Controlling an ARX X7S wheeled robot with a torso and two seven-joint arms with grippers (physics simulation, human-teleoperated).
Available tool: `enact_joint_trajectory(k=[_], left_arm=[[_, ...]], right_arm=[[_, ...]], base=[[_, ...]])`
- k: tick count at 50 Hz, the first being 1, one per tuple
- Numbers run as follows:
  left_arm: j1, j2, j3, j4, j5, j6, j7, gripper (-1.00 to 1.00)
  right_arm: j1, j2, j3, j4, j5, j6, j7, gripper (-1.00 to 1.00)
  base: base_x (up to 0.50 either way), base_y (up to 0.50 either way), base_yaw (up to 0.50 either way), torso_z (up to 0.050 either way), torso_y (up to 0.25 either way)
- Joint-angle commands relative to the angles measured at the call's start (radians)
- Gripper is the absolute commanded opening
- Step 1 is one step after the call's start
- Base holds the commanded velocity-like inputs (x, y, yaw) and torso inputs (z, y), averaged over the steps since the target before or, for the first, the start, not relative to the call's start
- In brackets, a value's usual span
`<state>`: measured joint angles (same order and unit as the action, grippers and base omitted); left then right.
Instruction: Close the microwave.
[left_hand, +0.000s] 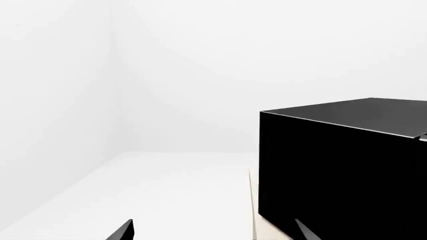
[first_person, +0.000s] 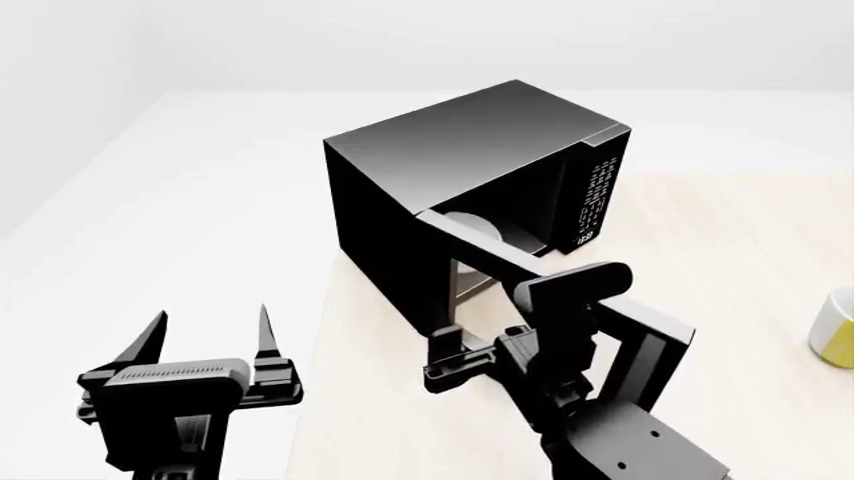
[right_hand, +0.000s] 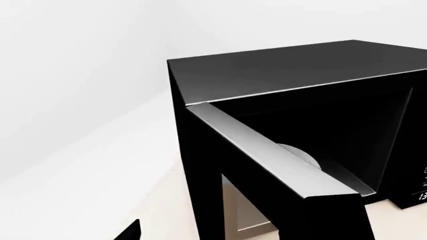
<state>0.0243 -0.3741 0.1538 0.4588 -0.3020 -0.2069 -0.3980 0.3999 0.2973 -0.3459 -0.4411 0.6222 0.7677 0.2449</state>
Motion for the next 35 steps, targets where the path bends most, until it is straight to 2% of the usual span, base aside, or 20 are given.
enact_joint_trajectory(k=[1,35], left_arm=[[0.000,-0.002,0.001,-0.003,-0.001,0.004,-0.002,1.00],[-0.003,-0.008,0.008,0.000,-0.005,-0.002,-0.015,1.00]], right_arm=[[0.004,-0.003,0.072,0.204,-0.175,-0.002,0.026,1.00],[0.018,0.014,0.114,0.330,-0.188,-0.050,0.041,1.00]], base=[[0.00,0.00,0.00,0.000,0.000],[0.00,0.00,0.00,-0.002,0.000]])
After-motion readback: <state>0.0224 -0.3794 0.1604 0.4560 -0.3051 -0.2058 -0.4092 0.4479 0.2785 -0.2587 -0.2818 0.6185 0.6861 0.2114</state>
